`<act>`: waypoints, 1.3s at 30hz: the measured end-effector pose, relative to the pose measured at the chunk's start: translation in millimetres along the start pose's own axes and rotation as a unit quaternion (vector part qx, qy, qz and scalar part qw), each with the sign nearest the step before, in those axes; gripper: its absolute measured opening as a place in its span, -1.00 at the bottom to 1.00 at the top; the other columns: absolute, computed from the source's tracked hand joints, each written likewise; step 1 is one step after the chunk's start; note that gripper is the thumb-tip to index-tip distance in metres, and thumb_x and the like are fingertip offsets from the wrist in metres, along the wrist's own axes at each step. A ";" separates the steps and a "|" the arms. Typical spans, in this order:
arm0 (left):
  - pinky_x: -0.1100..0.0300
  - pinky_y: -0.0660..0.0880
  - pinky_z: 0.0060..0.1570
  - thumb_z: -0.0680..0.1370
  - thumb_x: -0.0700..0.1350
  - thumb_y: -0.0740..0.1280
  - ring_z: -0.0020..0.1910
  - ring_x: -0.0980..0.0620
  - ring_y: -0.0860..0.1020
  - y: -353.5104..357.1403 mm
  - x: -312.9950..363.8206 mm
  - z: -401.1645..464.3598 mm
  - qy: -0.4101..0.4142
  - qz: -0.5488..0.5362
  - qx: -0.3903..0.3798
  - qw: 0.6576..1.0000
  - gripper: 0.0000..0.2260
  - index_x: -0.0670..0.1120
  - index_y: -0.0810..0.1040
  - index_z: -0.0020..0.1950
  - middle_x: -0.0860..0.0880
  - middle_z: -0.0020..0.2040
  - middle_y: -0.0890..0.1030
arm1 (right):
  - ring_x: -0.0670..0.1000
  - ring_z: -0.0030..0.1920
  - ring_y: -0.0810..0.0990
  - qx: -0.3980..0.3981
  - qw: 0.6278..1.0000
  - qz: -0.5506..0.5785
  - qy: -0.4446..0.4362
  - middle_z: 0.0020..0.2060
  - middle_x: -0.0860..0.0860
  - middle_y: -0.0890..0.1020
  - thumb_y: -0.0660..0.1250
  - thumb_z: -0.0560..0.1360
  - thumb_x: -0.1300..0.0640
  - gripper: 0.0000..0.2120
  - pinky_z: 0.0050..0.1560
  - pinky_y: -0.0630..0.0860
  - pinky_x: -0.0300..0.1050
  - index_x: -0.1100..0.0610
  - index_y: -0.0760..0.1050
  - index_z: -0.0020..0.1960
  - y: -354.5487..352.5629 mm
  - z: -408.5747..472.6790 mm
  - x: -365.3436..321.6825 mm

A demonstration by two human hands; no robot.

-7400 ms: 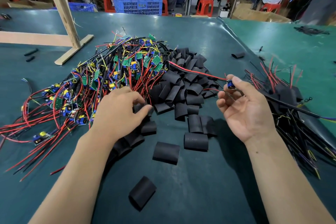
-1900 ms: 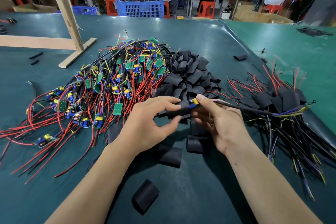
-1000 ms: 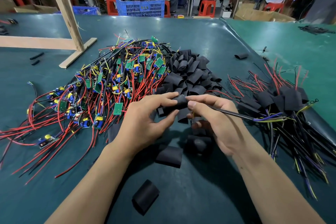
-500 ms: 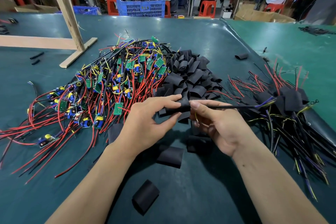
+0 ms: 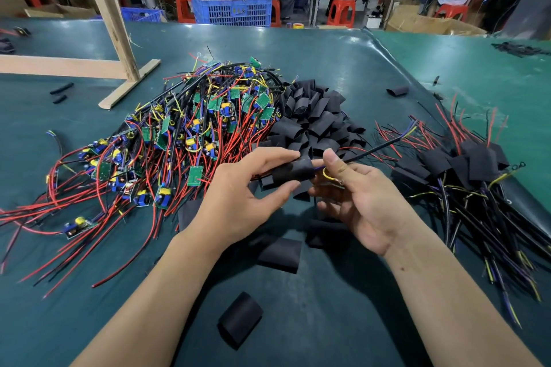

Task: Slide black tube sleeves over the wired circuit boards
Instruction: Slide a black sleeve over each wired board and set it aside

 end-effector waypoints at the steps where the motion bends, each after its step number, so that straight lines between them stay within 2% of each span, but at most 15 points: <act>1: 0.32 0.47 0.21 0.46 -0.26 0.51 0.17 0.22 0.59 -0.4 -0.1 0.4 -0.001 0.002 -0.002 1.000 -0.65 -0.17 0.58 0.23 0.06 0.12 0.67 | -0.03 -0.33 0.65 -0.002 1.000 -0.003 0.000 -0.31 0.02 0.66 0.44 0.31 -0.09 -0.77 -0.43 0.52 -0.22 0.07 0.71 -0.26 0.5 -0.1 0.1; 6: 0.21 0.52 0.20 0.47 -0.22 0.51 0.16 0.20 0.60 -0.9 -1.7 1.0 0.006 0.013 -0.005 1.000 -0.66 -0.15 0.60 0.23 0.07 0.13 0.66 | -0.03 -0.33 0.65 -0.012 1.000 -0.013 0.000 -0.30 0.02 0.67 0.41 0.34 -0.08 -0.78 -0.42 0.52 -0.22 0.05 0.71 -0.29 0.5 0.7 0.1; 8: 0.17 0.53 0.20 0.46 -0.21 0.52 0.15 0.18 0.61 -1.2 -3.3 1.4 0.017 0.022 0.006 1.000 -0.65 -0.15 0.60 0.23 0.06 0.14 0.66 | -0.02 -0.33 0.65 -0.020 1.000 0.001 -0.004 -0.29 0.02 0.66 0.42 0.33 -0.07 -0.76 -0.42 0.53 -0.23 0.09 0.71 -0.19 0.1 1.4 -0.5; 10: 0.12 0.54 0.18 0.45 -0.21 0.54 0.13 0.11 0.62 -2.2 -6.5 2.5 0.025 0.024 0.035 0.999 -0.64 -0.17 0.60 0.22 0.01 0.12 0.66 | -0.01 -0.34 0.64 -0.041 0.999 0.032 -0.006 -0.26 0.05 0.65 0.46 0.27 -0.07 -0.62 -0.42 0.56 -0.23 0.16 0.65 -0.03 -0.4 1.3 -2.4; 11: 0.10 0.55 0.16 0.44 -0.21 0.54 0.11 0.07 0.63 -2.9 -7.8 2.8 0.024 0.015 0.051 0.998 -0.65 -0.17 0.59 0.19 -0.01 0.10 0.66 | 0.01 -0.34 0.64 -0.052 0.998 0.041 -0.002 -0.24 0.08 0.66 0.48 0.25 -0.07 -0.58 -0.41 0.57 -0.22 0.18 0.64 -0.01 -0.9 0.8 -3.2; 15: 0.15 0.56 0.15 0.39 -0.17 0.56 0.07 0.09 0.65 -2.5 -6.6 1.5 0.026 -0.029 0.065 0.997 -0.61 -0.05 0.54 0.16 0.03 0.06 0.67 | 0.02 -0.34 0.65 -0.088 0.996 0.001 0.003 -0.25 0.13 0.68 0.52 0.22 -0.06 -0.72 -0.40 0.55 -0.22 0.12 0.67 -0.19 -1.6 -1.0 -2.4; 17: 0.14 0.56 0.15 0.38 -0.16 0.57 0.08 0.11 0.65 -1.8 -5.4 0.9 0.032 -0.020 0.052 0.998 -0.61 -0.04 0.55 0.16 0.07 0.07 0.68 | 0.01 -0.36 0.64 -0.074 0.996 -0.043 -0.004 -0.31 0.13 0.67 0.51 0.23 -0.07 -0.69 -0.41 0.53 -0.23 0.15 0.66 -0.19 -1.8 -0.4 0.0; 22: 0.06 0.57 0.12 0.41 -0.15 0.56 0.07 0.12 0.64 -3.8 -5.0 1.2 0.034 0.008 0.040 0.999 -0.67 -0.05 0.63 0.14 0.11 0.08 0.67 | 0.02 -0.37 0.60 -0.058 0.989 -0.126 -0.044 -0.35 0.13 0.66 0.38 0.53 0.05 -0.77 -0.44 0.48 -0.23 0.20 0.69 -0.12 -5.3 0.3 2.4; 24: 0.03 0.55 0.15 0.41 -0.15 0.56 0.12 0.11 0.62 -3.3 -4.3 1.9 0.044 0.022 0.040 0.998 -0.67 -0.08 0.63 0.15 0.08 0.10 0.66 | 0.02 -0.38 0.59 -0.047 0.987 -0.139 -0.058 -0.37 0.12 0.65 0.36 0.55 0.09 -0.78 -0.45 0.46 -0.24 0.22 0.68 -0.14 -4.0 -0.5 1.8; 26: 0.05 0.51 0.20 0.42 -0.14 0.55 0.17 0.03 0.59 -2.8 -4.6 2.7 0.081 0.071 0.070 0.992 -0.68 -0.16 0.62 0.14 -0.01 0.13 0.64 | 0.00 -0.43 0.57 0.002 0.989 -0.124 -0.080 -0.40 0.10 0.65 0.38 0.55 0.12 -0.79 -0.48 0.45 -0.24 0.16 0.69 -0.22 -3.2 -0.8 -1.0; 28: 0.09 0.46 0.20 0.46 -0.13 0.51 0.12 -0.03 0.58 -4.6 -5.4 3.4 0.111 0.118 0.126 0.979 -0.74 -0.21 0.62 0.09 -0.06 0.09 0.63 | -0.04 -0.48 0.55 0.101 0.984 -0.082 -0.123 -0.42 0.06 0.65 0.38 0.54 0.13 -0.74 -0.53 0.43 -0.26 0.12 0.67 -0.30 -8.7 1.0 -8.4; 30: 0.09 0.46 0.13 0.51 -0.13 0.45 0.04 -0.04 0.58 -7.1 -6.0 2.8 0.110 0.129 0.163 0.972 -0.81 -0.20 0.62 0.06 -0.06 0.02 0.63 | -0.09 -0.50 0.53 0.190 0.970 -0.010 -0.153 -0.42 0.02 0.65 0.37 0.55 0.09 -0.73 -0.55 0.39 -0.29 0.13 0.65 -0.29 -21.9 3.2 -18.7; 32: 0.08 0.48 0.07 0.53 -0.13 0.40 -0.01 -0.03 0.58 -7.3 -6.5 2.1 0.103 0.122 0.163 0.974 -0.83 -0.20 0.62 0.05 -0.05 -0.04 0.63 | -0.15 -0.52 0.48 0.244 0.955 0.085 -0.146 -0.48 -0.07 0.59 0.32 0.58 0.03 -0.74 -0.55 0.36 -0.34 0.12 0.61 -0.22 -40.0 3.8 -28.7; 36: 0.03 0.48 0.04 0.53 -0.17 0.39 -0.04 -0.05 0.58 -5.4 -6.8 2.2 0.103 0.109 0.144 0.978 -0.85 -0.19 0.61 0.06 -0.04 -0.08 0.63 | -0.15 -0.50 0.41 0.304 0.913 0.236 -0.137 -0.51 -0.10 0.51 0.25 0.62 -0.01 -0.70 -0.53 0.35 -0.36 0.10 0.52 -0.22 -66.3 3.0 -36.7; 39: 0.06 0.49 0.01 0.54 -0.19 0.38 -0.04 -0.03 0.58 -6.6 -8.2 1.7 0.104 0.108 0.146 0.978 -0.87 -0.18 0.61 0.06 -0.02 -0.08 0.63 | -0.13 -0.45 0.51 0.309 0.888 0.301 -0.161 -0.40 -0.06 0.55 0.31 0.58 -0.10 -0.72 -0.48 0.42 -0.34 0.10 0.49 -0.14 -66.7 2.6 -36.2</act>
Point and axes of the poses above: each hand's wrist, its own z-axis towards the middle knuckle, its own y-axis out of the palm, x = y × z, the point moved 1 cm from there along z, towards the middle knuckle
